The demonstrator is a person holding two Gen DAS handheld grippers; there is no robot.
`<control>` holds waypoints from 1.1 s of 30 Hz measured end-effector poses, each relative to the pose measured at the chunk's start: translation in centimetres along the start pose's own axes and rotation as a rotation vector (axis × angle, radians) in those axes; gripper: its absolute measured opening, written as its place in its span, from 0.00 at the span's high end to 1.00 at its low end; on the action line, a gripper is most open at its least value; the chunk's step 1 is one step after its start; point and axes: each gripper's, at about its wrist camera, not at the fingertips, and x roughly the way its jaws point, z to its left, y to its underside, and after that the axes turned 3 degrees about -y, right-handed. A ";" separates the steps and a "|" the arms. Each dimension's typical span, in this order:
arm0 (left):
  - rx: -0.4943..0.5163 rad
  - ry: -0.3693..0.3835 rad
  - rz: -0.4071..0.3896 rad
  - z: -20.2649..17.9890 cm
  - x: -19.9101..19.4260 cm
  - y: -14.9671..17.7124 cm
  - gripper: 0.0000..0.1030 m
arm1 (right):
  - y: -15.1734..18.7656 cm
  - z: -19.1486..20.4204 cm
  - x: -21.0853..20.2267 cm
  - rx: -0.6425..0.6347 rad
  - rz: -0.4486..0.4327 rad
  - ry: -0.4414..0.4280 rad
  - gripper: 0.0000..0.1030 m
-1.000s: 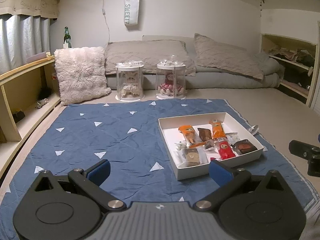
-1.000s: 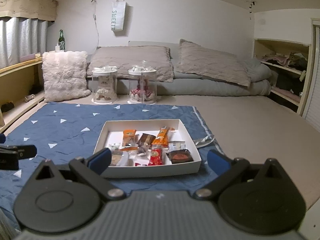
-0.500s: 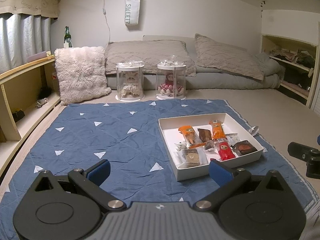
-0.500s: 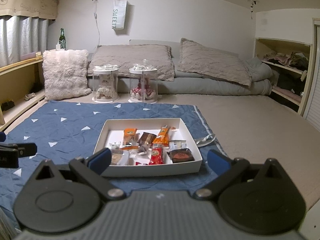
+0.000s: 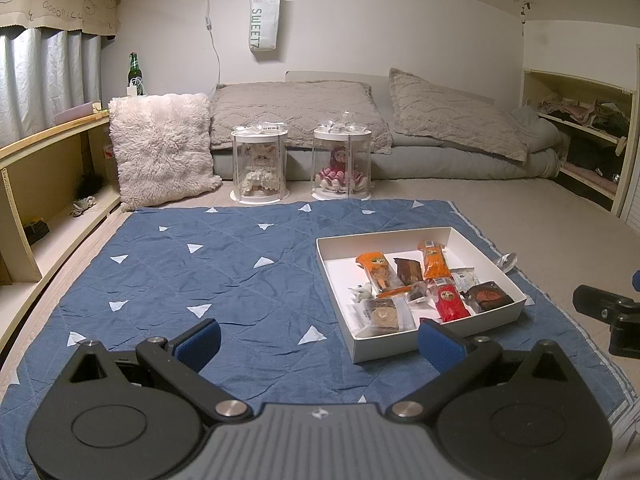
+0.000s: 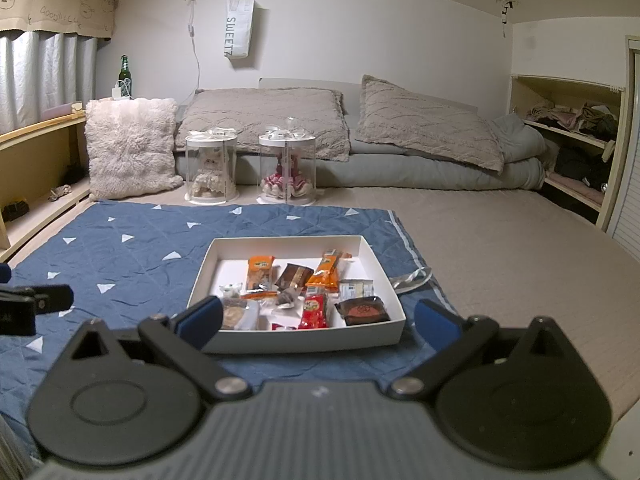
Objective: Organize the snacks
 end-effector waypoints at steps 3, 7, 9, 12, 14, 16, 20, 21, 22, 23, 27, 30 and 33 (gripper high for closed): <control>0.000 0.001 0.000 0.0 0.0 0.0 0.00 | 0.0 0.0 0.0 0.000 0.000 0.000 0.01; 0.000 0.000 0.000 0.0 0.0 0.0 0.00 | 0.0 0.0 0.0 0.000 0.000 0.000 0.01; 0.000 0.001 0.000 0.0 0.0 0.0 0.00 | 0.0 0.0 0.0 0.000 0.000 0.000 0.01; 0.000 0.000 0.000 0.0 0.0 0.0 0.00 | 0.0 0.0 0.0 0.000 0.001 0.000 0.01; 0.000 0.000 0.000 0.0 0.0 0.0 0.00 | 0.0 0.0 0.0 0.000 0.001 0.000 0.01; 0.000 0.001 -0.001 0.0 0.0 0.0 0.00 | 0.0 0.0 0.0 0.001 0.001 0.001 0.01; 0.000 0.000 -0.003 0.0 0.1 -0.1 0.00 | 0.0 0.0 0.0 0.001 0.001 0.000 0.01; 0.000 -0.002 -0.002 0.0 0.1 -0.2 0.00 | 0.0 0.0 0.0 0.001 0.001 0.001 0.01; -0.001 -0.002 -0.002 0.0 0.1 -0.2 0.00 | 0.0 0.0 0.0 0.001 0.001 0.001 0.01; 0.000 -0.001 -0.003 0.0 0.1 -0.2 0.00 | 0.0 0.0 0.0 0.001 0.001 0.000 0.01; -0.002 -0.003 -0.001 0.0 0.1 -0.2 0.00 | 0.0 0.0 0.0 0.001 0.001 0.001 0.01; -0.001 -0.003 -0.002 0.0 0.1 -0.3 0.00 | 0.0 0.0 0.0 0.001 0.001 0.001 0.01; 0.000 0.001 -0.005 -0.1 0.1 -0.3 0.00 | 0.0 0.1 -0.1 0.002 0.001 0.001 0.01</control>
